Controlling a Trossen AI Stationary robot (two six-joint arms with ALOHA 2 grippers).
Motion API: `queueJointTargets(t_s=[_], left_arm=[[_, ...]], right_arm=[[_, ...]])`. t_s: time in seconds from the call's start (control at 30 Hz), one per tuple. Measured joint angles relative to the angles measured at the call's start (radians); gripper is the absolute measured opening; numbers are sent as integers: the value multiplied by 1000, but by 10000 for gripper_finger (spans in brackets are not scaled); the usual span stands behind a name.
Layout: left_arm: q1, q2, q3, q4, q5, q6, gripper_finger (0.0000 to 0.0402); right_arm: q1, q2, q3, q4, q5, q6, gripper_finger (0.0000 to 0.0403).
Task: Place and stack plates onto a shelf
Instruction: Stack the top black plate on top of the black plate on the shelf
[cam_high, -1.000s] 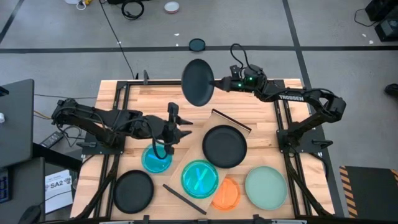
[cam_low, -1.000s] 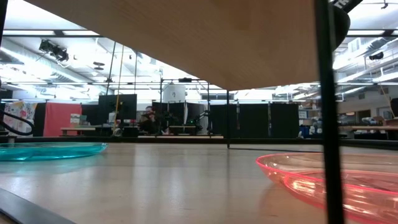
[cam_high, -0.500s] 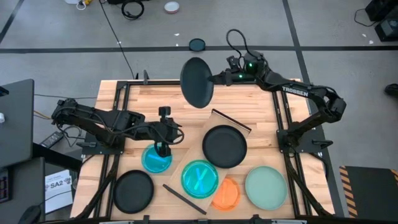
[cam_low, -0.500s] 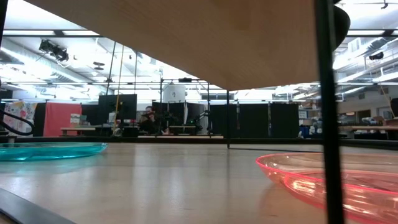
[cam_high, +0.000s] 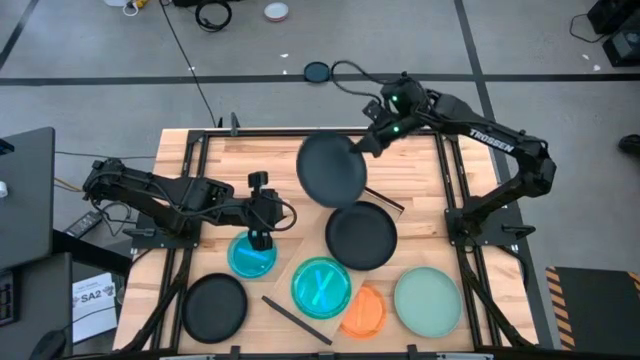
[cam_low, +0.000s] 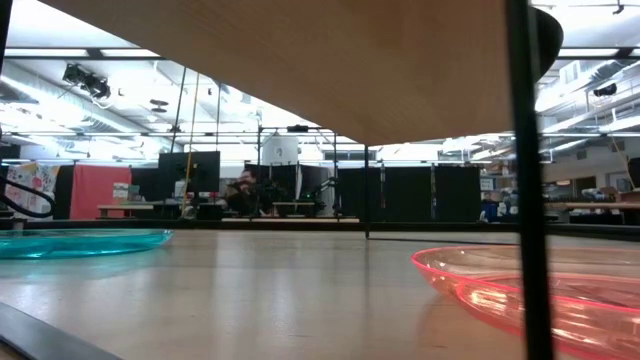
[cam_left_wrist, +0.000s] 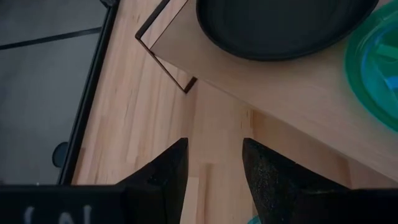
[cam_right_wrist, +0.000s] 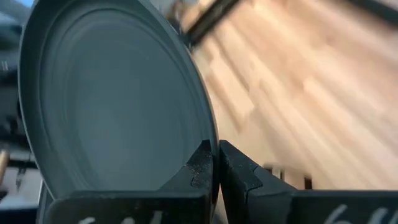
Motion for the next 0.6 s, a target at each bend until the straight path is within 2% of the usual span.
queueJointTargets(t_s=[0.2, 0.27, 0.6], left_arm=[[0, 0, 0, 0, 0, 0, 158], [0, 0, 0, 0, 0, 0, 158], [0, 0, 0, 0, 0, -1, 158]], right_arm=[[83, 0, 2, -187, 6, -35, 20], [117, 0, 1, -232, 38, -43, 20], [248, 0, 1, -354, 138, -65, 20]])
